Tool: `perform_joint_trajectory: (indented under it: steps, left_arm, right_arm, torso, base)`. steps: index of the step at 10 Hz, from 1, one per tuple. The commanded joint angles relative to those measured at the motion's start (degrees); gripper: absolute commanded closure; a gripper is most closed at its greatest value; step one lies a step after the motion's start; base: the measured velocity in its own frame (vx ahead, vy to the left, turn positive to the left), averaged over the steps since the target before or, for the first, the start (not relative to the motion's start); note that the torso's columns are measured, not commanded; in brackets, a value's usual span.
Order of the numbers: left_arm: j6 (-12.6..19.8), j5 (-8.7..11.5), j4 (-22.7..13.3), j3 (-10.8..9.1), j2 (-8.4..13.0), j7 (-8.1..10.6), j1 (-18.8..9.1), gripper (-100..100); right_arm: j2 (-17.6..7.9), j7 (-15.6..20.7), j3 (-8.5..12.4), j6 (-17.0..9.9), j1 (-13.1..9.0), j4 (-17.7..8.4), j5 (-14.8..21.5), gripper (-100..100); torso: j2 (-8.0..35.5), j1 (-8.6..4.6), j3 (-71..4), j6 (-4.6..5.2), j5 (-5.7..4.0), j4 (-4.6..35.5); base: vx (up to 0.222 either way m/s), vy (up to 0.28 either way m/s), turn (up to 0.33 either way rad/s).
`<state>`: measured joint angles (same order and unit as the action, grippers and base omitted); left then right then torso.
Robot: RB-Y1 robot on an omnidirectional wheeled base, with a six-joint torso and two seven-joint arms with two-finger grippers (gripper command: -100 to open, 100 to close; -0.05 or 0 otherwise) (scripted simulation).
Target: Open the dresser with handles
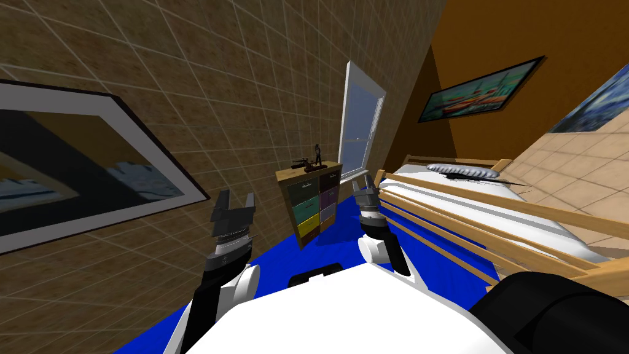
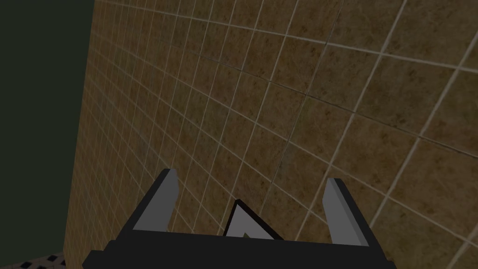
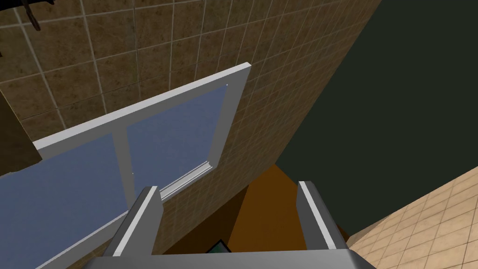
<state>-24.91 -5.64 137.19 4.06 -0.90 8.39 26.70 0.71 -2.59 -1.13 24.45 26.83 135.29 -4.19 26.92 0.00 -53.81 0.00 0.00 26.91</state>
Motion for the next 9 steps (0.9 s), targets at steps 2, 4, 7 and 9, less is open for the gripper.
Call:
perform_joint_trajectory:
  steps: [2, 4, 7, 9]
  left_arm:
    - [0.00, 0.00, 0.00, 0.00, 0.00, 0.00, 0.00, 0]
    - [0.00, 0.00, -0.02, 0.00, 0.00, 0.00, 0.01, 0]
    - [0.01, 0.00, -0.03, 0.00, 0.00, 0.00, 0.01, 0]
    - [0.01, 0.00, -0.03, 0.00, 0.00, 0.00, 0.01, 0]
  right_arm:
    - [0.00, 0.00, 0.00, 0.00, 0.00, 0.00, 0.00, 0]
    - [-3.61, -2.54, -0.69, 0.83, -0.28, -0.94, -0.83, -100]
    - [-6.26, -6.30, -1.71, 2.04, -0.72, -2.35, -2.11, -100]
    - [-7.32, -8.72, -2.37, 2.81, -1.01, -3.27, -2.96, -100]
  torso:
    - [8.46, 0.00, -16.91, 0.00, 0.00, 8.46]
    - [14.61, 0.00, -29.33, 0.00, 0.00, 14.57]
    - [15.31, 0.02, -30.77, 0.00, 0.01, 15.34]
    - [15.37, 0.00, -30.75, 0.00, 0.00, 15.37]
  base:
    - [0.000, 0.000, 0.000]
    - [0.012, 0.003, 0.014]
    - [0.017, 0.007, 0.021]
    - [0.016, 0.005, 0.018]
